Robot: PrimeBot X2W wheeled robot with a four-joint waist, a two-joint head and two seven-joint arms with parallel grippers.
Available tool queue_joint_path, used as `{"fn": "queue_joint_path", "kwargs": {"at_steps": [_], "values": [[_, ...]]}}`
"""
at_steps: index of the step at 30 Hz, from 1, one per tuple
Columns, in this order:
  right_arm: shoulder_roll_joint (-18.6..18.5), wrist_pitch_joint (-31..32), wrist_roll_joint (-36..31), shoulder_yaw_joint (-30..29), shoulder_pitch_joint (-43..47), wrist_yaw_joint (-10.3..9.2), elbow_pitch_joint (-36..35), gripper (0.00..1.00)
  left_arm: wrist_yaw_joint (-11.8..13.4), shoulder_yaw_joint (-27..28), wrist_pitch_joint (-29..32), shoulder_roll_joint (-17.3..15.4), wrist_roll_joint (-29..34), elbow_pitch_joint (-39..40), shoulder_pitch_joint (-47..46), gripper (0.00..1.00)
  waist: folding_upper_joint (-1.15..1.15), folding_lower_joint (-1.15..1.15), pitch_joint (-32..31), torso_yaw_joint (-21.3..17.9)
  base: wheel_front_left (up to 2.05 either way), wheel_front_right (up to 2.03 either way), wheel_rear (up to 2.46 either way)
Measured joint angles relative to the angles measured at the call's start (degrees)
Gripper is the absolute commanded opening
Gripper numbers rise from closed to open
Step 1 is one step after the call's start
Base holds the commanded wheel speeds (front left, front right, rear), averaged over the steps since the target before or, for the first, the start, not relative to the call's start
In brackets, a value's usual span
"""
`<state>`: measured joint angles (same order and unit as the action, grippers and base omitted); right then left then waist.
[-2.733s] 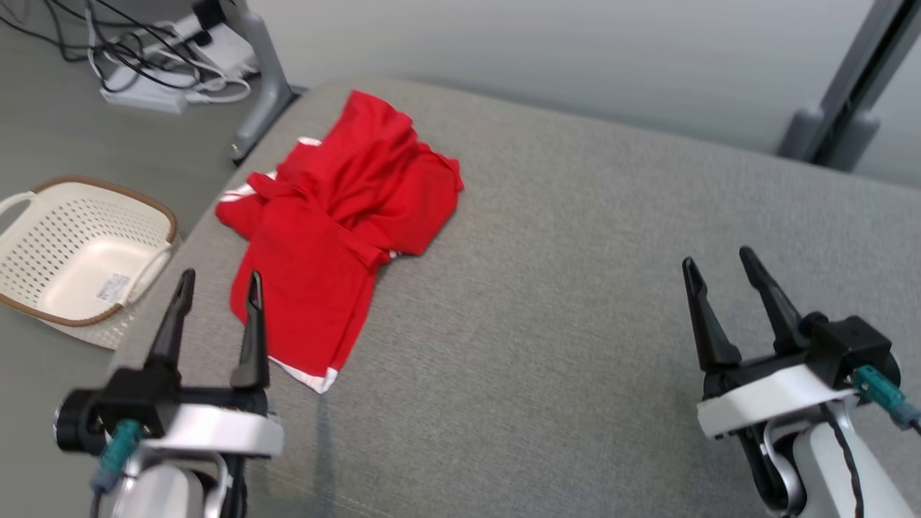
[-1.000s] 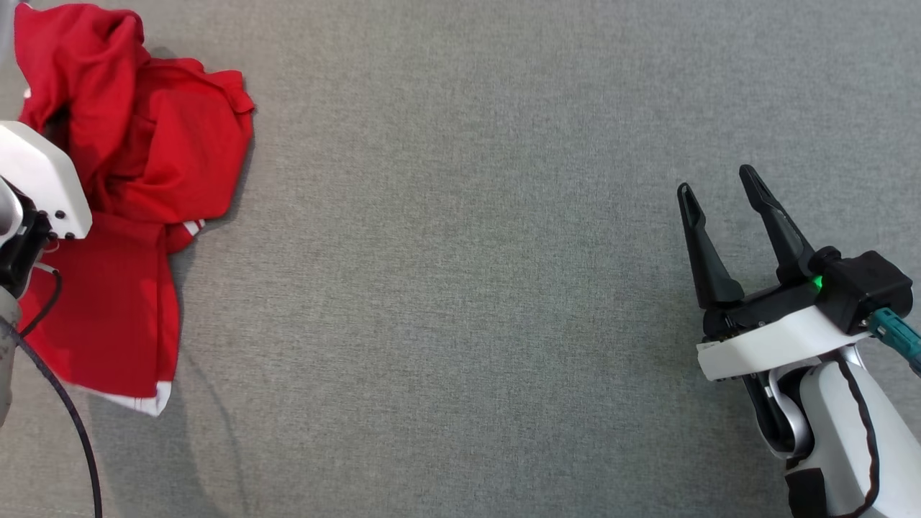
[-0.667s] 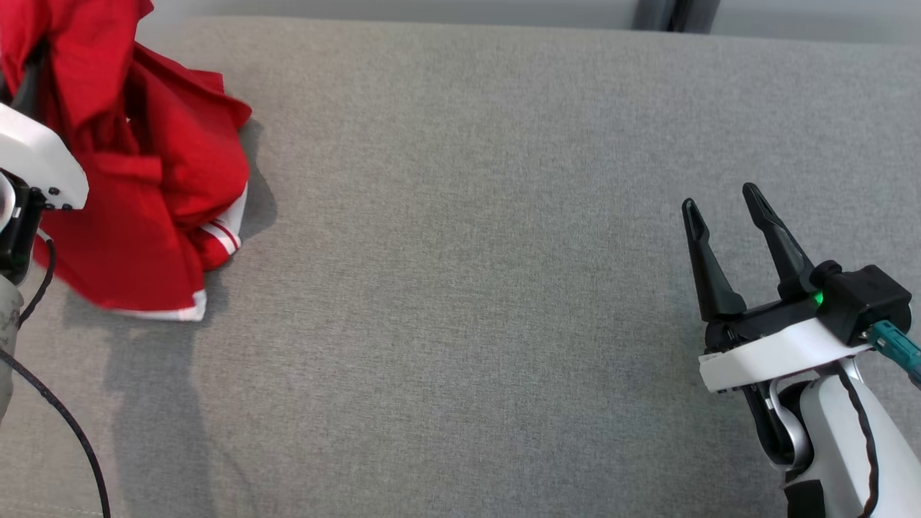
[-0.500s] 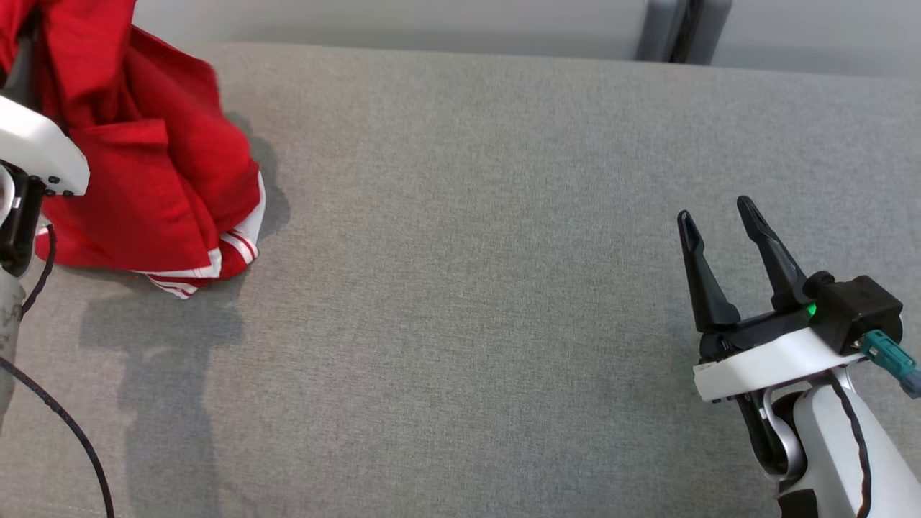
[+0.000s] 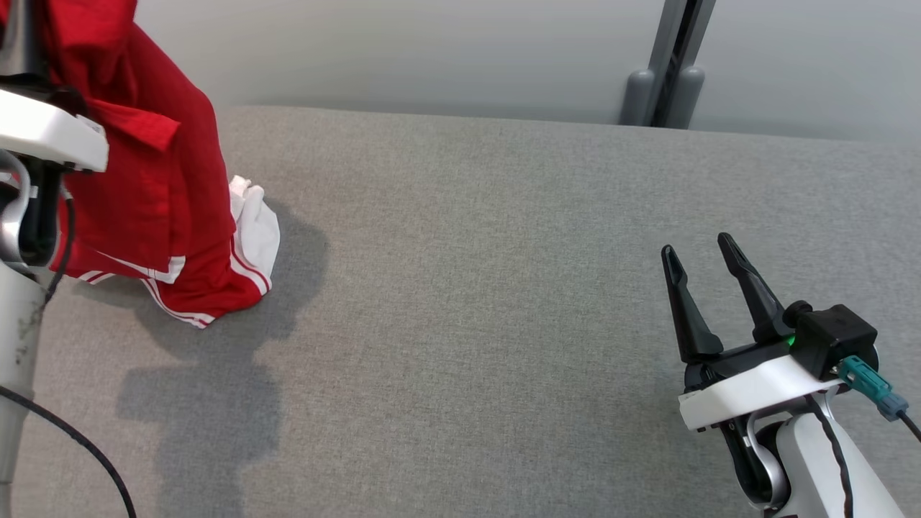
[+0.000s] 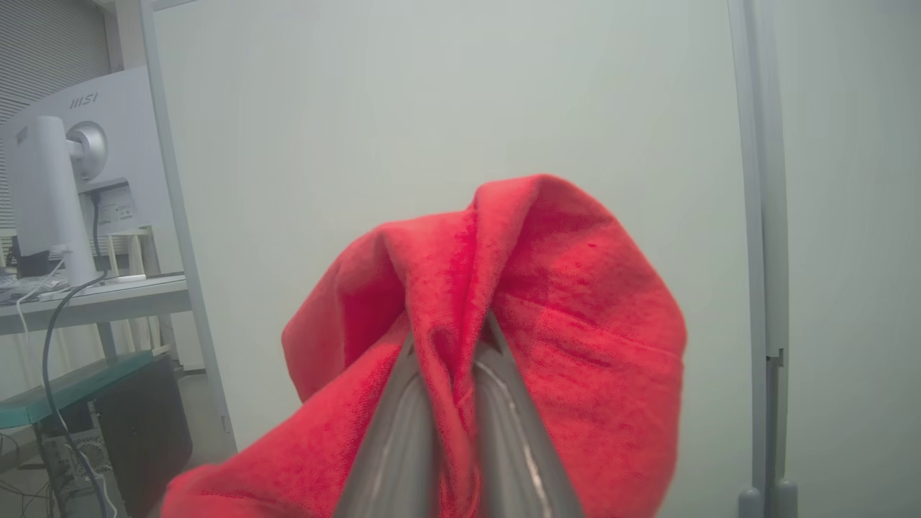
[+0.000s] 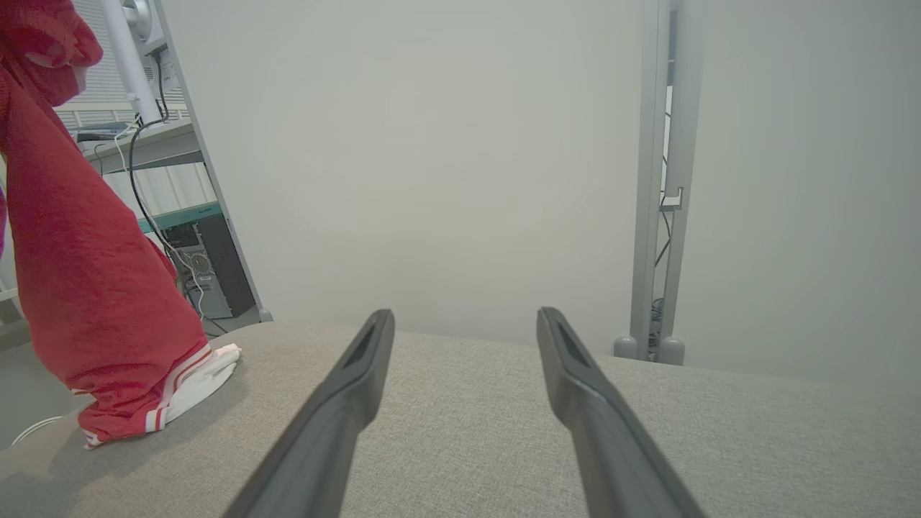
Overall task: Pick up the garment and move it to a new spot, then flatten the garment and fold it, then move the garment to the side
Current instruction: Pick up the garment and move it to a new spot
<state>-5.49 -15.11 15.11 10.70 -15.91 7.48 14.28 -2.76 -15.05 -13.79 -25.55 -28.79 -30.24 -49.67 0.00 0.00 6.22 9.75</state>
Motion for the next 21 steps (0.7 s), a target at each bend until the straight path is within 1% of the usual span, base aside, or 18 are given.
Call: {"fn": "queue_joint_path", "kwargs": {"at_steps": [7,10,16,21], "values": [[0.52,0.00,0.05,-0.20,0.51,0.01,0.08,1.00,0.05,-0.78,-0.30,1.69,-0.87,7.12,2.52,0.00,0.00,0.00,-1.52,-1.38,0.00,0.00,0.00],[0.70,0.00,0.04,-0.36,0.73,0.00,-0.03,1.00,0.05,-1.80,0.78,2.83,-1.19,10.16,3.26,0.00,0.00,0.00,-1.79,-2.31,0.00,0.00,0.00],[1.00,0.00,-0.13,-0.92,0.69,0.01,-0.16,1.00,0.32,-4.46,1.70,7.09,-2.10,15.14,3.69,0.00,0.00,0.00,-1.60,-4.67,0.00,0.00,0.00],[1.19,0.00,-0.48,-1.64,-0.15,0.01,-0.16,1.00,0.22,-7.42,2.64,11.49,-2.53,17.69,2.16,0.00,0.00,0.00,-1.17,-7.52,0.00,0.00,0.00]]}}
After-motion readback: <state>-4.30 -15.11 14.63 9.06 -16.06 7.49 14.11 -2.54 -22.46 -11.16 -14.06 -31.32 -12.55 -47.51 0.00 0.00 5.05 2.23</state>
